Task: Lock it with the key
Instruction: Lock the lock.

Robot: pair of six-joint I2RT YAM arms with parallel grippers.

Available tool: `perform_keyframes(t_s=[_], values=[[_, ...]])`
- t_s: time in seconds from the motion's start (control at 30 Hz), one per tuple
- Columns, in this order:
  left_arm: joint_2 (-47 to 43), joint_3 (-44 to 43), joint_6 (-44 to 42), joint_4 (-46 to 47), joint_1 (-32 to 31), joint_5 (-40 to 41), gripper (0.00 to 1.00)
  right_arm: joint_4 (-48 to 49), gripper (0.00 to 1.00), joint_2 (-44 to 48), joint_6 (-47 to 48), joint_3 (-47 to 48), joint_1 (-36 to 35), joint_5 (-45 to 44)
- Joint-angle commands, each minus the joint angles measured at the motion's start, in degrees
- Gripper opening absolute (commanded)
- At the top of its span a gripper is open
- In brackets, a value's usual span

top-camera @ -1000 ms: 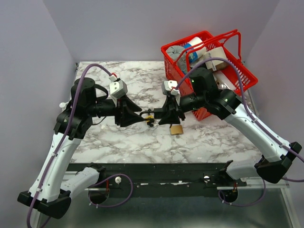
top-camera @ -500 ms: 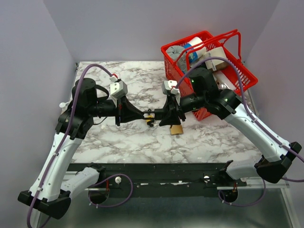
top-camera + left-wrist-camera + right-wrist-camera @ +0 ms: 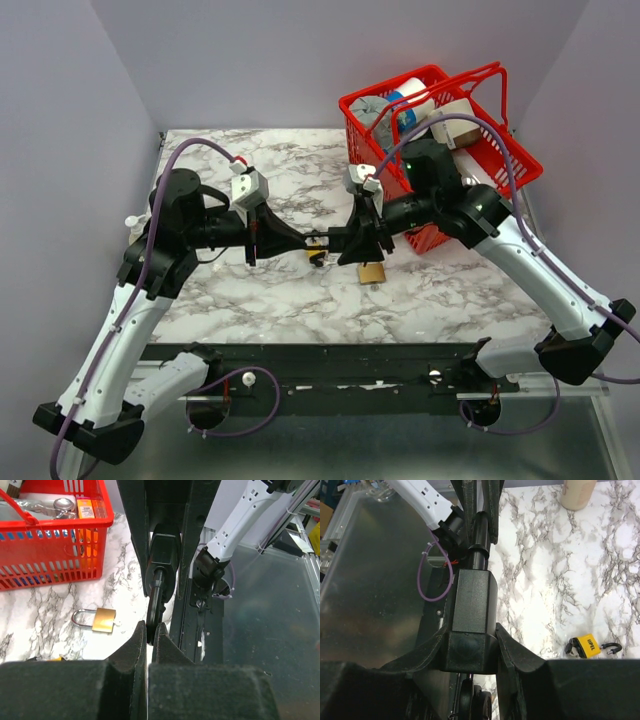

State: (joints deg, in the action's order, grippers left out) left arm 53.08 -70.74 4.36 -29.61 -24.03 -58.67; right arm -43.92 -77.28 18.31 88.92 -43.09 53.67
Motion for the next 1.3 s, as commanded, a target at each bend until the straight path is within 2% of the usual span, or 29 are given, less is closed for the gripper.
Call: perform_keyframes(t_s=[0.0,0.2,0.53,0.97,1.27], values=[[1.0,1.1,4.0,9.1,-3.1,0.2,0.00,5.9,0.01,-2.1,-1.8,3.4,-1.4,5.4],[1.7,3.9,13.9,17.8,-4.1,-3.2,0.00,5.3,0.01,-3.1,2.4,4.2,-1.6,2.2],[4.0,5.4,16.3,24.1,-9.5,-2.5,0.00,5.2,0.01,-5.6,4.0,6.8,-2.9,3.4],[5.4,9.0,16.6,25.9,-12.3,-1.9,0.00,9.0,0.01,-6.8,1.7,10.0,-3.0,2.9],[3.8,12.2,13.1,20.1,-12.4,-2.0,0.00,10.6,0.01,-6.1,1.1,10.4,-2.6,1.2]])
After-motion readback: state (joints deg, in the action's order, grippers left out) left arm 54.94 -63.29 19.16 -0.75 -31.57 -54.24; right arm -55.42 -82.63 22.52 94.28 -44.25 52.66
